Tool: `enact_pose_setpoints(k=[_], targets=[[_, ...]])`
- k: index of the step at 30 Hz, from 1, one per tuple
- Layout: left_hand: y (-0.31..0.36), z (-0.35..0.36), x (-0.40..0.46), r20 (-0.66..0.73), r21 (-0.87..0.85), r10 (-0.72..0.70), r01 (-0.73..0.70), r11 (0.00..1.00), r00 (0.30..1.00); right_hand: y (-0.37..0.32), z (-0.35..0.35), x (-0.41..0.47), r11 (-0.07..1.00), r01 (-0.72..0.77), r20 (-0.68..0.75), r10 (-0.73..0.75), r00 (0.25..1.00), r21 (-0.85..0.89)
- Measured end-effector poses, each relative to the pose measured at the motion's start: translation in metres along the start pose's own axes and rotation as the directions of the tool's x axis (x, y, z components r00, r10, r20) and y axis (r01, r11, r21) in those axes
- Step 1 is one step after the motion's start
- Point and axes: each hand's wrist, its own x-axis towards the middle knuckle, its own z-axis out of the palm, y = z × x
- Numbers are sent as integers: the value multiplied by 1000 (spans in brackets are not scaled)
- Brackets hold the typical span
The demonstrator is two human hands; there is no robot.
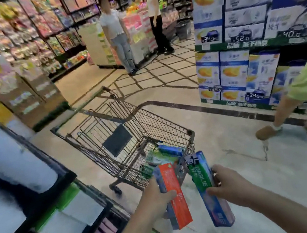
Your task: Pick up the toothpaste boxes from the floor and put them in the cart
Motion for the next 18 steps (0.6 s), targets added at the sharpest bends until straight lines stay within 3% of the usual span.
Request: enact_pose_setpoints(k=[7,14,18], targets=[[38,-18,153,56,14,-2,2,1000,998,-7,-54,163,984,-84,35,90,995,-155],[52,-54,269,5,-71,-97,97,993,995,-48,-54,312,969,42,113,-15,994,-242],[35,-57,325,-38,-112,-236,231,967,971,-54,-21,393,959,101,240,-36,970,-263]])
